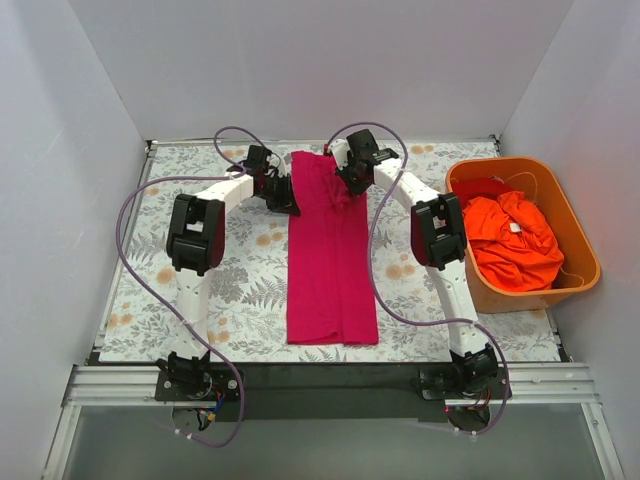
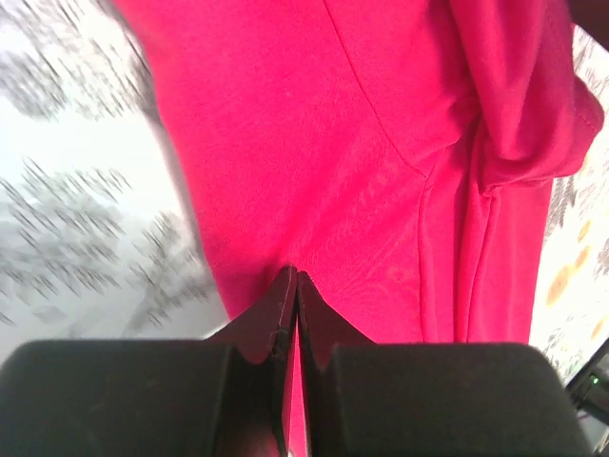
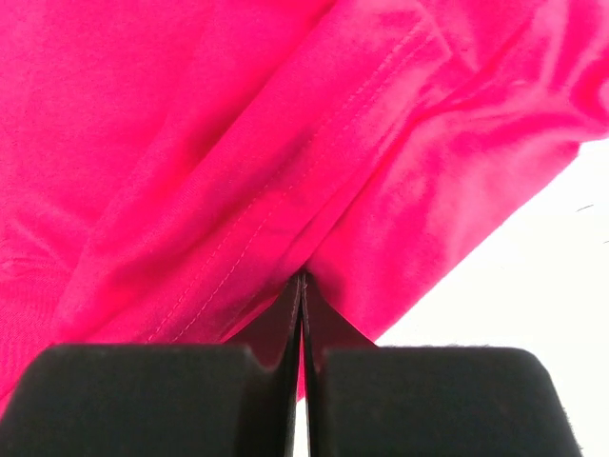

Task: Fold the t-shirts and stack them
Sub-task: Fold the tshirt

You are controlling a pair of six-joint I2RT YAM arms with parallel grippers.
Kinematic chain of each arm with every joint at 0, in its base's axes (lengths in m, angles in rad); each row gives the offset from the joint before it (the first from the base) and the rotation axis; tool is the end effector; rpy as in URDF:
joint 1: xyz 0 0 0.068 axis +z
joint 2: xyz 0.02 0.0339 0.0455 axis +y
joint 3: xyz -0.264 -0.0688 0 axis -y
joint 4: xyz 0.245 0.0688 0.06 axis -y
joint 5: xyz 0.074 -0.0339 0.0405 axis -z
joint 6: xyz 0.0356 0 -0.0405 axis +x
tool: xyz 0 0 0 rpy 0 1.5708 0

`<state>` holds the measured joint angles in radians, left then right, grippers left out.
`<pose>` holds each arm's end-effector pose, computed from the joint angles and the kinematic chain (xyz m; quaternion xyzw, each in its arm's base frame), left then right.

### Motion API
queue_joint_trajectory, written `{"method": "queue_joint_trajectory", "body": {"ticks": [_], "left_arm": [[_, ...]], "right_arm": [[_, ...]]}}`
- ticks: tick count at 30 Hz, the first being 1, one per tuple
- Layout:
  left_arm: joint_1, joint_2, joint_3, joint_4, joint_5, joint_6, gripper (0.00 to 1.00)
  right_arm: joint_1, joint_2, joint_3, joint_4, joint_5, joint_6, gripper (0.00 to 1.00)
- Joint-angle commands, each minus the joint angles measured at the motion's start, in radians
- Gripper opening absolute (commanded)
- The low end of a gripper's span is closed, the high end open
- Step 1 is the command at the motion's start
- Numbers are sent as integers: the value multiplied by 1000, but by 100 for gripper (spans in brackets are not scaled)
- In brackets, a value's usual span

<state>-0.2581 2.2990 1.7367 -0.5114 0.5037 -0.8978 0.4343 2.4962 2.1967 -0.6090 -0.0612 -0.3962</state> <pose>0.4647 -0.1404 0.1382 -0.2370 0.9104 -0.3325 0.0676 0.4981 0.2334 0.1710 -0.3904 0.8609 0.0351 0.3244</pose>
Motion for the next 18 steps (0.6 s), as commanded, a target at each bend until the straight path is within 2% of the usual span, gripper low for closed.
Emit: {"method": "queue_joint_trajectory", "body": {"ticks": [1,10,11,13,14,17,18], "left_arm": [[34,74,44,-22,-77,31,0],[42,120,132,-30,-80,51,1],[42,119,138,-33,-85,51,2],[43,105,153,-32,-83,60,7],[43,79,155,-30,-71,74,9],[43,-10,170,-12,-36,124,18],[43,-42,167,14,-34,137,25]], "right_arm": [[-8,70,24,87,116,0,1],[-2,78,46,150,162,-15,4],[-3,72,38,164,155,-16,16],[-2,35,29,184,150,-18,27],[-3,18,29,199,138,-9,38],[-2,-80,31,222,86,14,49],[-2,-112,28,229,72,17,53]]}}
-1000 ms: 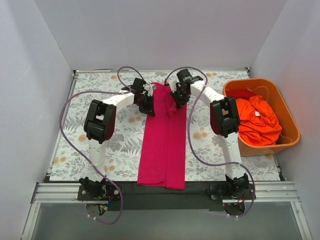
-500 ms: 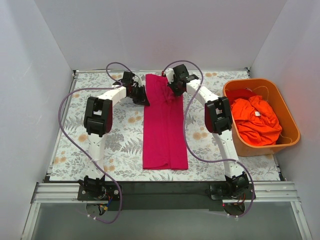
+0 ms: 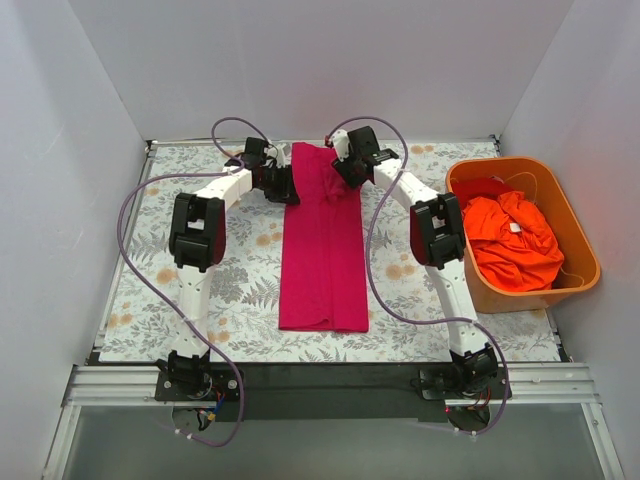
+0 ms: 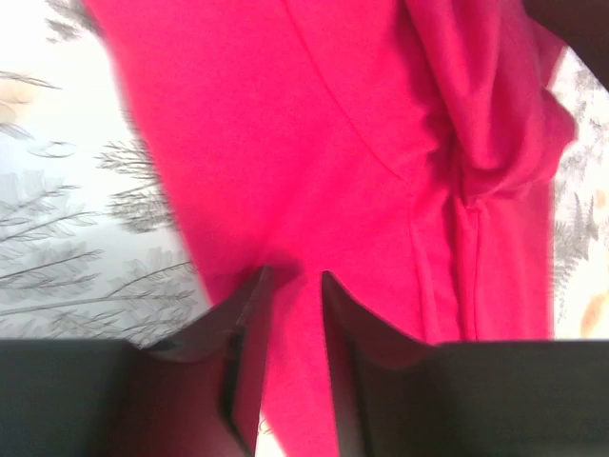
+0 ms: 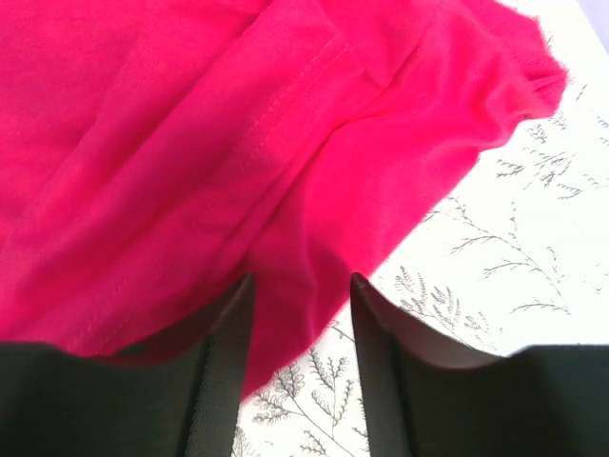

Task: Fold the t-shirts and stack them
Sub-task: Fold the tshirt

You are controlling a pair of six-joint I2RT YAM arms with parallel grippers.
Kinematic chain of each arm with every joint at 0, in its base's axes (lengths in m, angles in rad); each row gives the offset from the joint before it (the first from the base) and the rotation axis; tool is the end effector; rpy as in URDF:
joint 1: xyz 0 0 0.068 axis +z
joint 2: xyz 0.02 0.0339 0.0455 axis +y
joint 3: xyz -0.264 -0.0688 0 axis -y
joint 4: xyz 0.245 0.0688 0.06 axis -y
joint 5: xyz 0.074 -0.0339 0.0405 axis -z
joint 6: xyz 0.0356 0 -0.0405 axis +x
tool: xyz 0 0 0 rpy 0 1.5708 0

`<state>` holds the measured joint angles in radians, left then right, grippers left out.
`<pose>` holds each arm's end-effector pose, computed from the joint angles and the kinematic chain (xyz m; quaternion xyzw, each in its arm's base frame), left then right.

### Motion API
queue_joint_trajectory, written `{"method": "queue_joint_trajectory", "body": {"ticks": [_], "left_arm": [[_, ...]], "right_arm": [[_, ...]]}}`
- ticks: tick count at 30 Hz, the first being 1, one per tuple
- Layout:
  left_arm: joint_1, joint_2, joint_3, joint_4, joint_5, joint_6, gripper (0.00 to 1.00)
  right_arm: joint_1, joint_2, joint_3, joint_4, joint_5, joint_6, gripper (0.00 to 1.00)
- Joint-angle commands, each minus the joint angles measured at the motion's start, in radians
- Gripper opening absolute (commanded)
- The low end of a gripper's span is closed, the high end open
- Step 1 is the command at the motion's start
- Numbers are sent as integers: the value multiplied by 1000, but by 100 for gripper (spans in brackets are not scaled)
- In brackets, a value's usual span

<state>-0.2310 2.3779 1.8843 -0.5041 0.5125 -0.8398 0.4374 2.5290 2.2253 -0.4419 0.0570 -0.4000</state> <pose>0.4942 -0.1342 0.1446 -0.2098 0.9067 -0.3486 0.1111 0.5156 0.2388 0.1750 -0.3619 0.8413 -0.0186 0.4012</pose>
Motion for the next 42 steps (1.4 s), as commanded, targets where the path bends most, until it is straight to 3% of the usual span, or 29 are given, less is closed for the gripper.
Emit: {"method": "queue_joint_trajectory", "body": {"ticks": [1,3,6,7,8,10,12,14,16,21,22,26,29,32,42], "left_arm": [[16,-150,13,21,-42,91,28],[16,-261,-14,53,-19,151,34],[16,-446,-114,94,6,249,51],[16,-494,-146,101,68,289,79],[16,-540,-190,110,93,321,87],[16,-685,-322,144,156,392,88],[13,-779,-455,154,198,459,88],[7,-902,-516,93,260,583,89],[-1,-1021,-617,-45,306,741,89],[-33,-1293,-928,-236,388,924,90],[-74,-1340,-1055,-238,380,944,90],[-233,-1574,-1299,-136,279,924,84],[-320,-1612,-1396,-71,251,924,78],[-367,-1597,-1462,31,198,887,69],[-436,-1482,-1568,257,61,967,54]], "right_arm": [[-5,-209,-3,69,-49,24,56],[-3,-278,-19,86,-89,26,64],[-5,-422,-100,100,-126,12,71],[-2,-502,-133,114,-138,-5,73],[0,-544,-171,124,-154,-25,76],[7,-663,-295,143,-163,-85,79],[20,-743,-378,122,-190,-137,89],[29,-869,-507,42,-310,-235,97],[44,-1001,-661,-1,-408,-276,99],[156,-1266,-1025,-98,-477,-304,94],[182,-1301,-1083,-97,-479,-309,92],[378,-1415,-1389,-54,-439,-319,79],[475,-1426,-1483,37,-401,-300,67],[539,-1391,-1564,129,-361,-269,62],[592,-1308,-1665,258,-299,-295,56]]}}
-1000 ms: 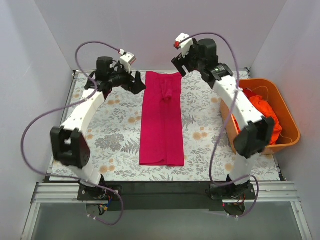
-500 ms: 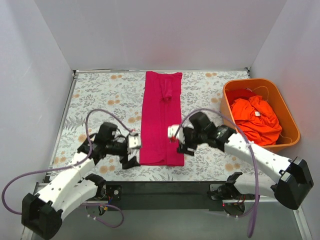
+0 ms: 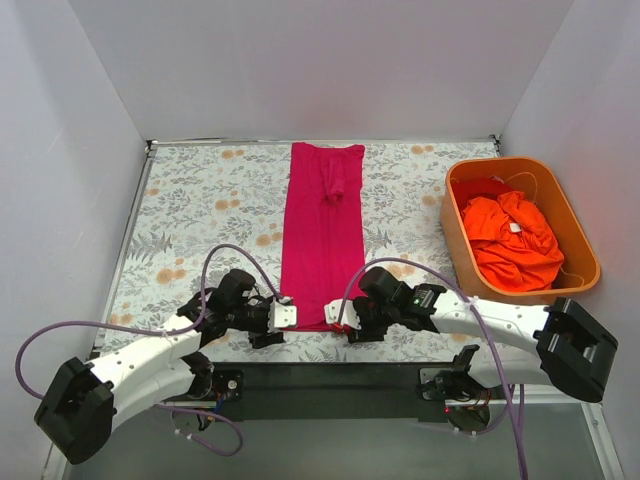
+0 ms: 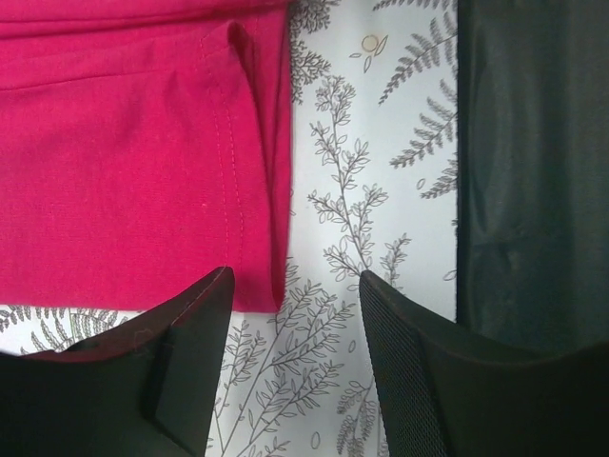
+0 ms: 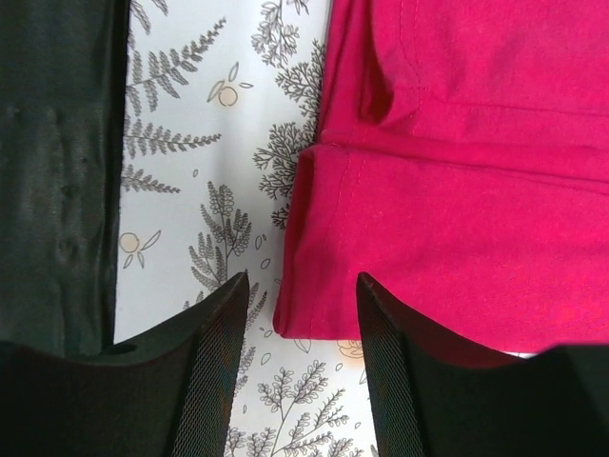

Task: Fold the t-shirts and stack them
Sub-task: Fold the tshirt

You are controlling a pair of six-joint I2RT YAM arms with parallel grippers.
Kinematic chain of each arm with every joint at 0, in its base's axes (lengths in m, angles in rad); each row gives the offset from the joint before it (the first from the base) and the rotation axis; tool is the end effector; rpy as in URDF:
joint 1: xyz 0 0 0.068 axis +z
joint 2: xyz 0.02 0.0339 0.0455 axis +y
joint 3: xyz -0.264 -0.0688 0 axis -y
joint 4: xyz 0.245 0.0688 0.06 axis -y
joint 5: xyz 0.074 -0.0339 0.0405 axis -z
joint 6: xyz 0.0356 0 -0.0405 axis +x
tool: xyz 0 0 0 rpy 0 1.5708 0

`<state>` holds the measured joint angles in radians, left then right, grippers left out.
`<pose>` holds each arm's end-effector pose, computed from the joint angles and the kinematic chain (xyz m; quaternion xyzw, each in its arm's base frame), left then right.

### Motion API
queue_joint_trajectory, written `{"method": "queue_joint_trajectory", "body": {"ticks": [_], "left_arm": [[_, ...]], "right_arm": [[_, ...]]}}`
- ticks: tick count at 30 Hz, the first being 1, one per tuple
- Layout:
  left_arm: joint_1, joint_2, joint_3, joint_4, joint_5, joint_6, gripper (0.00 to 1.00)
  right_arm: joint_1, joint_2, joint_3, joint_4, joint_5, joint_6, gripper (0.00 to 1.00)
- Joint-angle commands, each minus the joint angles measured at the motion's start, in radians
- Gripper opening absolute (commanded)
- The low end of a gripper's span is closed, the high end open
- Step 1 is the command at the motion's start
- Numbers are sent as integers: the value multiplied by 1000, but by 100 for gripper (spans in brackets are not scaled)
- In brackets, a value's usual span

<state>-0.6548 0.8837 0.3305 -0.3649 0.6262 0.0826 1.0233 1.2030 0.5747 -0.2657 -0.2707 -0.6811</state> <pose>0.1102 -0.1109 0.1582 0.4169 0.8050 -0.3660 0.2103 0.1097 0.1982 0.1800 -0.7330 0.5816 0.1814 0.3025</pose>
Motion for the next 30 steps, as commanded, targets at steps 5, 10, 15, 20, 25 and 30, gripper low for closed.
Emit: {"method": "queue_joint_trajectory", "body": {"ticks": [5,10,15,20,25,30], "left_arm": [[-28,40,-41,188,-83,60,51],[-42,95,-44,219,-92,86,47],[-49,155,-50,228,-99,123,41],[-71,182,-59,208,-94,161,31],[-80,187,-59,187,-89,154,11],[-92,147,-51,135,-63,146,1]], "right_arm": [[6,47,-27,112,54,-18,51],[6,76,-33,123,73,-35,49],[6,115,-42,125,65,-55,45],[6,141,-50,118,53,-69,43],[11,150,-67,97,31,-67,26],[30,124,-72,74,31,-46,1]]}}
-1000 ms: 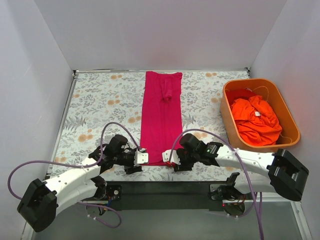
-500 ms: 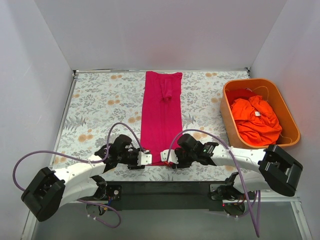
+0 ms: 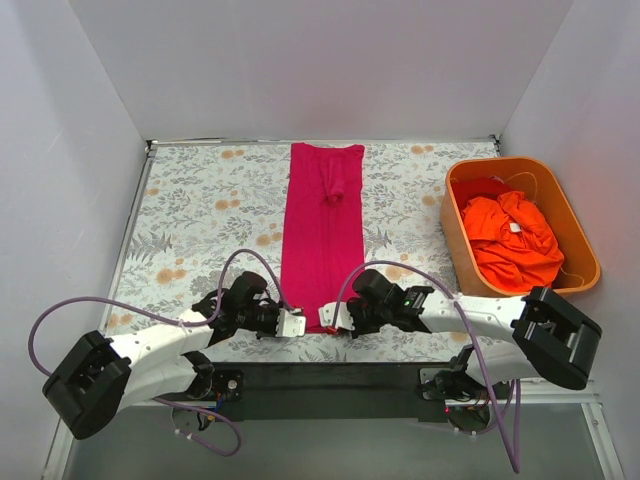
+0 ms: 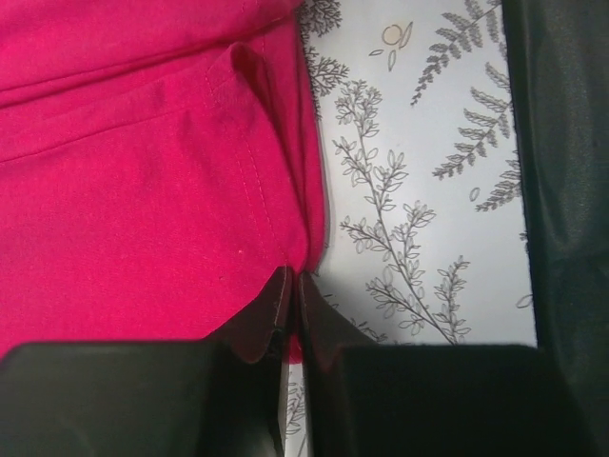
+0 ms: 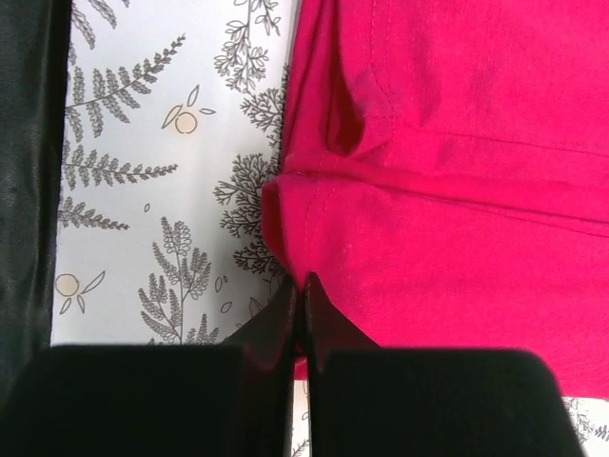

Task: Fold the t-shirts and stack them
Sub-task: Fold the tshirt

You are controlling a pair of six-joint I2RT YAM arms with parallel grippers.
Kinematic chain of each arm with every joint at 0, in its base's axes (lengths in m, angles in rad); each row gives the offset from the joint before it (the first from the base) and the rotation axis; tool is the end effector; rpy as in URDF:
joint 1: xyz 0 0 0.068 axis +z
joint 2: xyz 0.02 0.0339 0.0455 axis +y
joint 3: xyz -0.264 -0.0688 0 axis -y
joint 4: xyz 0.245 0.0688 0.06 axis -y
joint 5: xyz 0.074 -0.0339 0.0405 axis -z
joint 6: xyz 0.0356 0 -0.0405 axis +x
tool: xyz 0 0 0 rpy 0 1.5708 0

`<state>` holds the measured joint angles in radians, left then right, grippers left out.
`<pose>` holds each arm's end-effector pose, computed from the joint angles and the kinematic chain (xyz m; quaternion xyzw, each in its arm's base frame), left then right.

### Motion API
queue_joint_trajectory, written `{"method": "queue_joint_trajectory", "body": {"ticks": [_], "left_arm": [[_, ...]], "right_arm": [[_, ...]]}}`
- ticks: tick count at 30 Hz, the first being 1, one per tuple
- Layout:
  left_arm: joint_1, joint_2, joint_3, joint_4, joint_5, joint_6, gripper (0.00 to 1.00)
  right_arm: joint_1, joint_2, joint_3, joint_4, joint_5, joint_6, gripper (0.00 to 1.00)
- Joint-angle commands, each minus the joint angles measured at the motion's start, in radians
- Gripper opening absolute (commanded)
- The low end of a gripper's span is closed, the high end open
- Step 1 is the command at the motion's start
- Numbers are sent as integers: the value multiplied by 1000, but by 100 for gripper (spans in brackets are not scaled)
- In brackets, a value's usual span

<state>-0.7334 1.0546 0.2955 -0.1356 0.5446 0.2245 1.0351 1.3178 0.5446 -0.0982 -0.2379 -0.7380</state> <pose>0.1170 -0.1302 0.1365 0.4979 0.7653 -0.3260 0.2453 0.1158 0.2116 0.1578 -0.7486 0.5581 0.1606 0.3199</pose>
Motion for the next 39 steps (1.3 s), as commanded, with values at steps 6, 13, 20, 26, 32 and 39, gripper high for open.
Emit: {"method": "queue_joint_trajectory", "body": {"ticks": [6,13,20,26,32,39], "left_arm": [[-24,-126,85,-315,181,-16,0],[-14,-173,160,-361,115,-80,0],[104,-27,266,-268,135,-38,0],[255,197,430,-156,175,39,0],[348,439,618,-104,204,101,0],[434,662,804,-41,213,124,0]], "right_arm": [[86,-69,31,-187,-31,109,1],[28,-106,132,-259,-23,98,1],[-134,-20,276,-299,-98,-81,1],[-291,125,414,-321,-161,-244,1],[-414,338,639,-354,-216,-366,1],[-501,552,868,-388,-245,-448,1]]}}
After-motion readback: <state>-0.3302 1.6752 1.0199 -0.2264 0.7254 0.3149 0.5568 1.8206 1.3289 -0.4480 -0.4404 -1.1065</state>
